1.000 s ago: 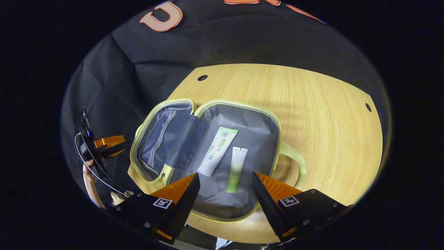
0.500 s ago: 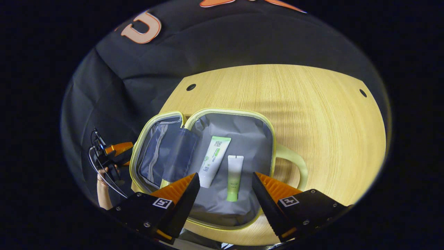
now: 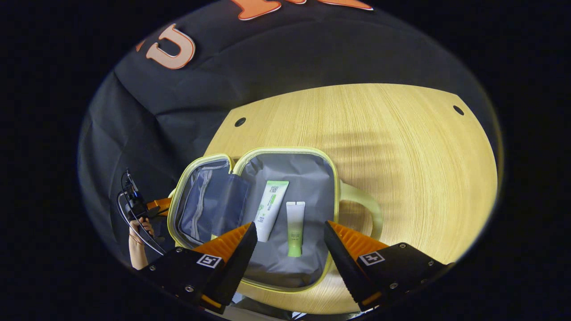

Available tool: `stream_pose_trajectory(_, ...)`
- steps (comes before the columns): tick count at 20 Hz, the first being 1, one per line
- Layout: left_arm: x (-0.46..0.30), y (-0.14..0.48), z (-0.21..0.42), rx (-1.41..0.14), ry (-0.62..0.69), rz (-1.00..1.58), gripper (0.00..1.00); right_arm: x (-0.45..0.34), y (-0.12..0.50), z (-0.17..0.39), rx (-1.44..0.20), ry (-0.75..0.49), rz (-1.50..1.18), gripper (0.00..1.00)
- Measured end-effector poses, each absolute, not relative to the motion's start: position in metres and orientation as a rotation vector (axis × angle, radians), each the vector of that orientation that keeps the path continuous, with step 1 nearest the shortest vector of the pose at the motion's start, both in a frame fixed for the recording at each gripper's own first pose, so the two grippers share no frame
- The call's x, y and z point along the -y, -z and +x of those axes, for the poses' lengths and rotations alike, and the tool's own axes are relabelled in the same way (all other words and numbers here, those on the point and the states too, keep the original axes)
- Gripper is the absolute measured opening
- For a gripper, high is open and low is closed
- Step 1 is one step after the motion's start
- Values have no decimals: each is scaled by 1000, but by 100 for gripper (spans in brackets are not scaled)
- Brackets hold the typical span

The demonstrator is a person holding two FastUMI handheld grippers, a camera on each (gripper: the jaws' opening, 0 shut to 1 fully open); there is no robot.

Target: First open the suitcase, pack the skin care products into it, and then close the suitcase.

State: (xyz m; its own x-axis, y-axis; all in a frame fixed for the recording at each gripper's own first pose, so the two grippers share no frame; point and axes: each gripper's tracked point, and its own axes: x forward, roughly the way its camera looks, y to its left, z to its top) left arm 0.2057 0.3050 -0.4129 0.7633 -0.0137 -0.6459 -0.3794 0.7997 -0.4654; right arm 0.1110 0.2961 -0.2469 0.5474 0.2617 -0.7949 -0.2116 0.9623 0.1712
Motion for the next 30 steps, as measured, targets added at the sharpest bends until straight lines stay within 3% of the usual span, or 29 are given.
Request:
stream_pose_trajectory(7,-218,258,200,-568,-158,-384,7,-267,206,106,-879,-302,53,96)
stream_pose_trajectory(15,-52,178,210,-582,-11,97,6,-213,161,95,-766,-293,58,96)
stream_pose_trajectory(20,64,184,214,-615,149,250,7,-163,140,87,-707,-250,93,96)
stream_pose_trajectory(30,218,308,237,-764,382,298,7,-53,142,59,-688,-82,157,96)
